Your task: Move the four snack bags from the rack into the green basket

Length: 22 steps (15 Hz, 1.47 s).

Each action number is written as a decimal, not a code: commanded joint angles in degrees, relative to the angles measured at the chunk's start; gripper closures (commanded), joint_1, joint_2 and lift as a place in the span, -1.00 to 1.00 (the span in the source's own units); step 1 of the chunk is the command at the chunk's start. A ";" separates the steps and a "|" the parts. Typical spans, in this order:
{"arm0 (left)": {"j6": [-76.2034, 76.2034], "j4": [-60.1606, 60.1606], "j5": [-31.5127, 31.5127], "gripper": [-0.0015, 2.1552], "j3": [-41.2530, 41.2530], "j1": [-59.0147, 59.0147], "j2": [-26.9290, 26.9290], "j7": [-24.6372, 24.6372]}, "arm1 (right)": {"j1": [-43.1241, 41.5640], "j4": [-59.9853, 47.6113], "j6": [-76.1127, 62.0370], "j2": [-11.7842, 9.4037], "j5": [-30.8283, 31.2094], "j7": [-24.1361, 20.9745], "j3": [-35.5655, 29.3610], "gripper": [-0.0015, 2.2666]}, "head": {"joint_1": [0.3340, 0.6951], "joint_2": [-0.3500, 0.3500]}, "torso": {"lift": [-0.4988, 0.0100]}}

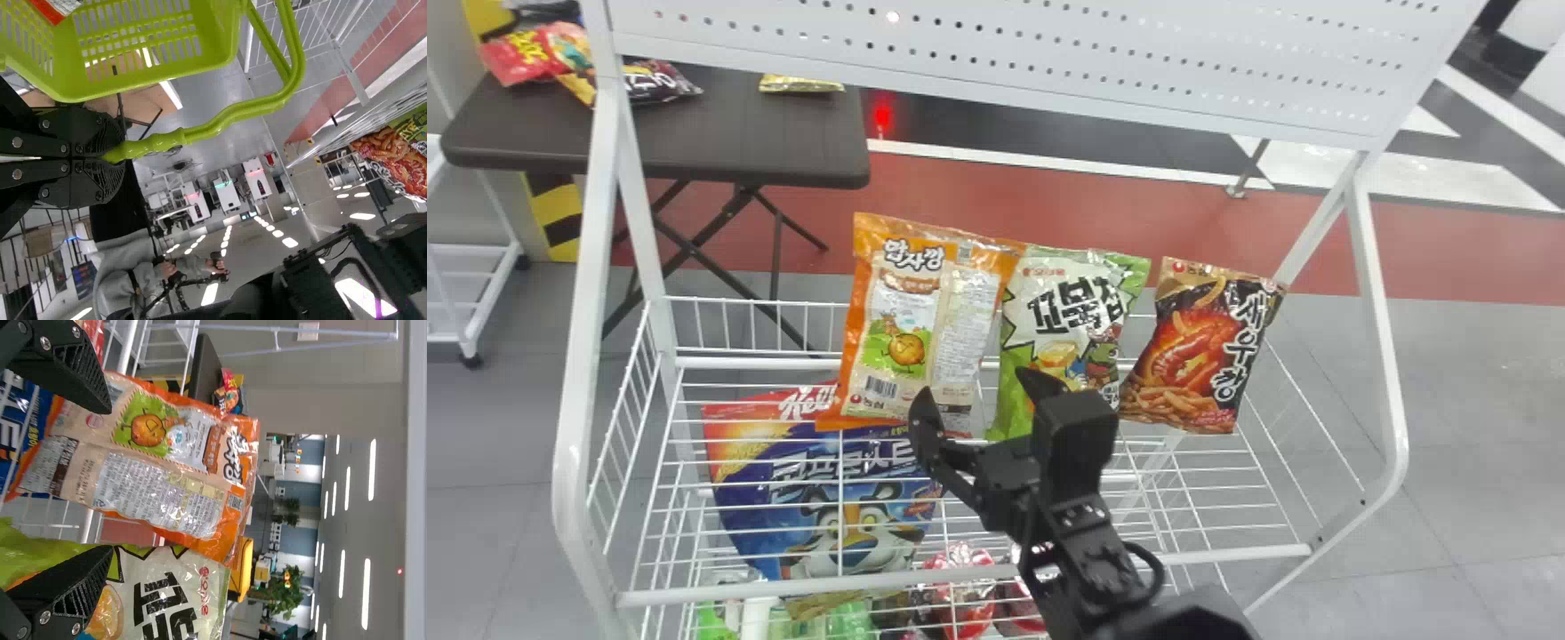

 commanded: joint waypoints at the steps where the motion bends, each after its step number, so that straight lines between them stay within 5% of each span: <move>1: 0.14 0.06 0.00 0.88 0.03 -0.11 0.02 0.09 | -5.81 5.35 0.13 0.42 -3.64 0.48 -0.28 -0.92 | 1.00 -0.79 | 0.96; 4: 0.14 0.24 0.00 0.88 0.03 -0.55 0.11 0.09 | -10.56 8.25 3.47 0.42 -5.22 1.62 0.07 -0.77 | 1.00 -0.71 | 0.96; 5: 0.14 0.24 0.09 0.88 0.03 -0.55 0.19 0.09 | -11.44 8.87 4.88 0.42 -5.13 3.12 0.16 -0.47 | 1.00 -0.69 | 0.96; 7: 0.14 0.42 0.18 0.88 0.20 -0.72 0.28 0.09 | -11.09 8.34 6.63 0.42 -5.13 4.70 0.34 0.75 | 1.00 -0.64 | 0.96; 17: 0.14 0.94 -0.09 0.88 -0.15 -1.51 -0.07 0.97 | 4.03 -18.99 22.46 -1.51 -1.09 14.80 -3.09 0.85 | 1.00 -0.61 | 0.96; 22: 0.31 0.68 0.18 0.88 0.91 -1.60 -0.25 1.76 | 17.83 -37.45 40.03 -1.51 3.75 24.30 -9.51 0.85 | 1.00 -0.83 | 0.96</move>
